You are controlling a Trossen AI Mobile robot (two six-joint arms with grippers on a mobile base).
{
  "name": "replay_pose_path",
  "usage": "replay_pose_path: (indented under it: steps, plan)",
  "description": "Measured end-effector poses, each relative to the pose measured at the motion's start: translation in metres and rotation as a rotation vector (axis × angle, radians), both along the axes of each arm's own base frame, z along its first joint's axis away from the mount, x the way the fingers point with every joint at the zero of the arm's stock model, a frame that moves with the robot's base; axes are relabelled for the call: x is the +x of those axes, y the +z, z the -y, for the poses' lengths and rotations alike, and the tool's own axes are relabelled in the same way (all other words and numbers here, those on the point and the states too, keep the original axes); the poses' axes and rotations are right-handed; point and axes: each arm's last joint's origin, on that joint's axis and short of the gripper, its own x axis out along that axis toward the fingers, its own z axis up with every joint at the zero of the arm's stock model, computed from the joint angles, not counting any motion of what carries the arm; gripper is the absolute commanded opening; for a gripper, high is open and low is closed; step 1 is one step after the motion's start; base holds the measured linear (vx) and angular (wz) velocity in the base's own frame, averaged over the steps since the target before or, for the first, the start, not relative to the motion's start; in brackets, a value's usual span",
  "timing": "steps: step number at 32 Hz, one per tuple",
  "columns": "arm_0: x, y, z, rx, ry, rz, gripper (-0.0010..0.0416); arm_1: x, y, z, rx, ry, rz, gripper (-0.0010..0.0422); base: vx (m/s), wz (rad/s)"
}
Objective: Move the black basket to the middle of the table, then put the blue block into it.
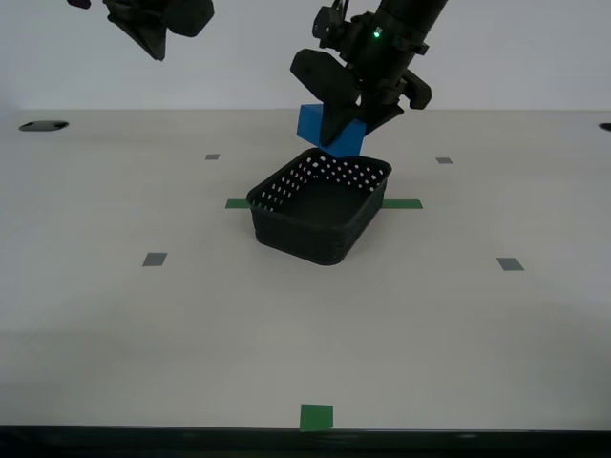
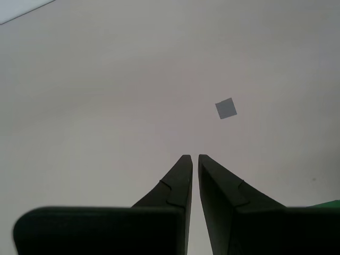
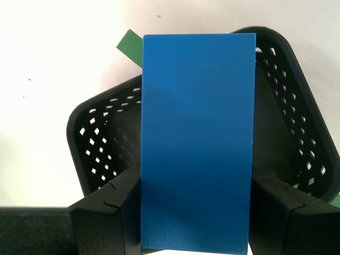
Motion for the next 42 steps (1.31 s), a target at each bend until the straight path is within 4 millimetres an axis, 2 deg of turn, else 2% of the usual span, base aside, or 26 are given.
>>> replay_pose_path:
  steps: [1, 2, 4, 6, 8, 10, 16, 42]
  plan:
    - [0.0, 0.0, -0.0002, 0.001, 0.0, 0.001, 0.0197, 0.0, 0.0, 0.0, 0.0, 0.0, 0.0, 0.0013, 0.0, 0.0]
    - [0.0, 0.0, -0.0002, 0.001, 0.0, 0.001, 0.021, 0.0001, 0.0, -0.0001, 0.0, 0.0, 0.0, 0.0013, 0.0, 0.0]
    - [0.0002, 0.0001, -0.0001, 0.002, -0.001, 0.002, 0.0274, 0.0001, 0.0, -0.0003, 0.0, 0.001, 0.0, 0.0013, 0.0, 0.0]
    - [0.0003, 0.0001, -0.0002, 0.002, 0.0, 0.003, 0.0302, 0.0001, 0.0, -0.0005, 0.0, 0.001, 0.0, 0.0013, 0.0, 0.0]
    - [0.0001, 0.0001, -0.0004, 0.002, 0.0, 0.003, 0.0387, 0.0003, 0.0, -0.0011, 0.0, 0.003, 0.0, 0.0013, 0.0, 0.0]
    - [0.0001, 0.0001, -0.0003, 0.002, -0.001, 0.002, 0.0398, 0.0004, 0.0, -0.0014, 0.0, 0.003, 0.001, 0.0013, 0.0, 0.0]
    - [-0.0003, -0.0001, 0.0, -0.001, -0.001, -0.003, 0.0387, 0.0004, 0.0001, -0.0015, 0.0, 0.004, 0.001, 0.0013, 0.0, 0.0]
    - [0.0002, 0.0002, -0.0005, 0.003, 0.0, 0.004, 0.0387, 0.0017, 0.0008, -0.0013, -0.004, 0.004, 0.016, 0.0013, 0.0, 0.0]
